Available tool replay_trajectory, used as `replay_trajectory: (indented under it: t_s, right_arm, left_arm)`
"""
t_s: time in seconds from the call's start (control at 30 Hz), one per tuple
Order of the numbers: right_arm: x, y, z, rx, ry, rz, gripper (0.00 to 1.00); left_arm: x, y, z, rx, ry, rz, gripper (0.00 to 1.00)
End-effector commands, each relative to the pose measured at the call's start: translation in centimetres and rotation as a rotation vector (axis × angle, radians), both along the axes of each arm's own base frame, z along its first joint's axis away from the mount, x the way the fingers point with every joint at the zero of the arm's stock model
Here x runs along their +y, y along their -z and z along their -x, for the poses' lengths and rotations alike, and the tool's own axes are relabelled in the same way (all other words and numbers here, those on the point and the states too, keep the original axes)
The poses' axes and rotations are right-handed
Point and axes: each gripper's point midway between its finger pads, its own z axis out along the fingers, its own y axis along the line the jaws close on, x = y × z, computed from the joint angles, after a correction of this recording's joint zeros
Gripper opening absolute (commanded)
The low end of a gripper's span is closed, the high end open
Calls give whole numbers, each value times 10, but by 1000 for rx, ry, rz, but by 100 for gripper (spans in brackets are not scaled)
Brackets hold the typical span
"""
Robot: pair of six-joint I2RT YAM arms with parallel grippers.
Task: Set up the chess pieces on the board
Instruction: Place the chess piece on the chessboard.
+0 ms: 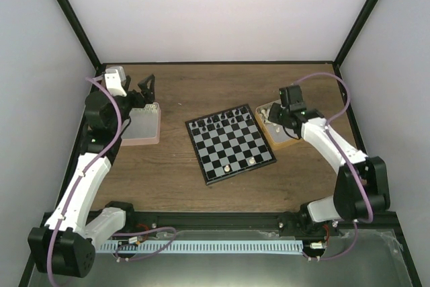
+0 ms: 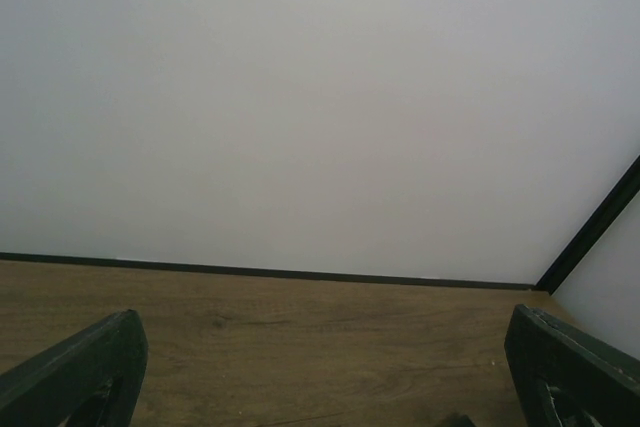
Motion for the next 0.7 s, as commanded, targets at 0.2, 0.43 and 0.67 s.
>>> replay_trajectory:
  t_s: [0.2, 0.43, 0.67]
  right_arm:
    - [36, 25, 105, 173, -61, -18, 8]
    - [35, 50, 139, 215, -29, 27, 6]
    - [25, 58, 135, 186, 28, 67, 5]
  left_arm:
    - [1, -39, 26, -118, 19, 19, 100]
    - [-4, -46, 35, -143, 54, 60, 100]
    - [-12, -49, 40, -154, 111, 99, 100]
